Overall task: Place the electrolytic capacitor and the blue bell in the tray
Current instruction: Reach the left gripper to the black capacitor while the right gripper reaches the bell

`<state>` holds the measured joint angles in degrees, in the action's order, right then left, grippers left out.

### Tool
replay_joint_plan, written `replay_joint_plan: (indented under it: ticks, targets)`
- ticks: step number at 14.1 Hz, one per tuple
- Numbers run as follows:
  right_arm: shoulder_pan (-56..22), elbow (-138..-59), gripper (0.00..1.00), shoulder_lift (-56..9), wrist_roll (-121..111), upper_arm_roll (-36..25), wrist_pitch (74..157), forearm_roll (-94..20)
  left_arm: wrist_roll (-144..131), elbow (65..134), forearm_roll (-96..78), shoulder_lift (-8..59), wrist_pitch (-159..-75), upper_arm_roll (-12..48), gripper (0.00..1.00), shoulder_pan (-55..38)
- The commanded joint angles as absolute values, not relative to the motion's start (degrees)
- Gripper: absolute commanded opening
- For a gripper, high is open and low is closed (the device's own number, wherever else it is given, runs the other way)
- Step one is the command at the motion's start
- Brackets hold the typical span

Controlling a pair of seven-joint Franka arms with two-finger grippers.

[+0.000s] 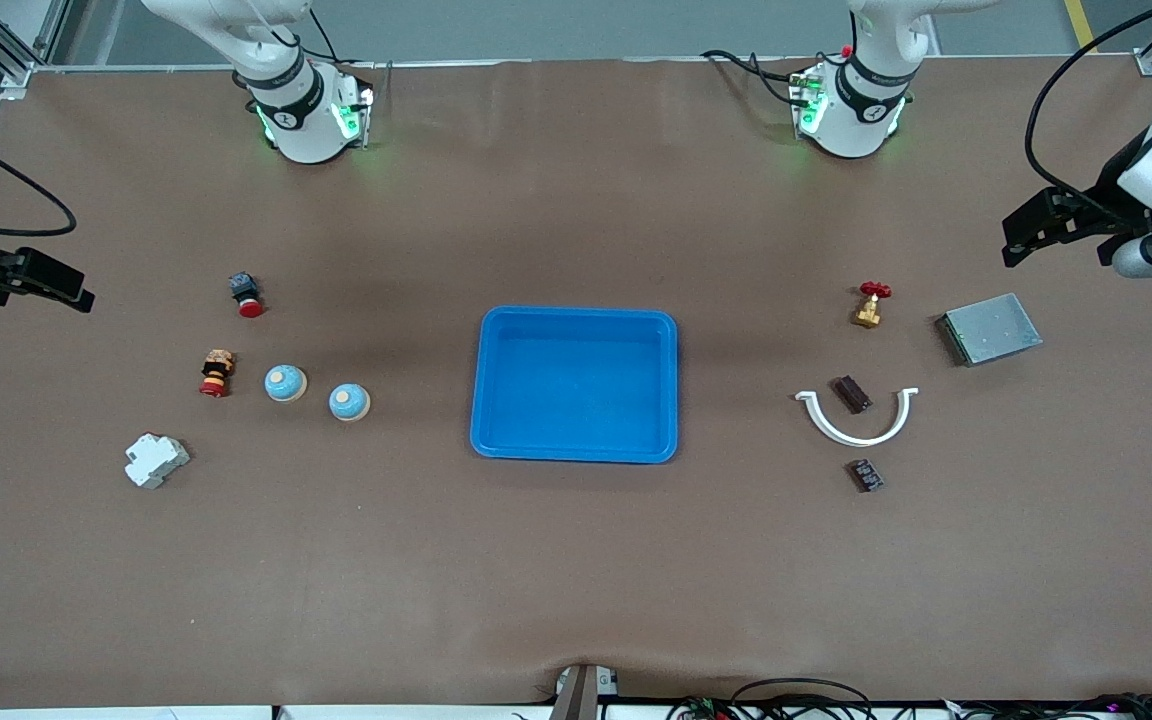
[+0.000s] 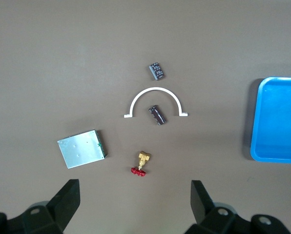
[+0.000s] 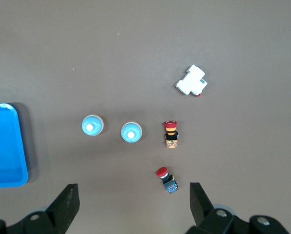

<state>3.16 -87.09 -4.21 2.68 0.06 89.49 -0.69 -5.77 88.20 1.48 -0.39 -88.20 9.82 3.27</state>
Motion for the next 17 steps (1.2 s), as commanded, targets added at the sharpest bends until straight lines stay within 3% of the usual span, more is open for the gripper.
replay_joint_plan:
  ticks: [1, 7, 12, 17]
  targets:
    - [3.43, -87.89, 1.0, -2.99, 2.11, 0.44, 89.21, 0.09, -4.92, 86.66, 3.16, 0.18, -86.84, 10.46, 1.0, 3.43]
    - [3.43, -87.89, 1.0, -2.99, 2.11, 0.53, 89.21, 0.09, -4.83, 86.75, 3.08, 0.87, -86.92, 10.37, 1.0, 3.34]
    - [3.43, -87.98, 1.0, -2.99, 2.2, 0.53, 89.21, 0.09, -5.62, 86.93, 2.99, 8.58, -85.27, 9.76, 1.0, 4.22]
    - [2.55, -88.24, 1.0, -3.08, 2.37, 0.7, 89.12, -0.18, -5.36, 86.22, 3.08, 10.1, -83.32, 9.32, 1.0, 5.53]
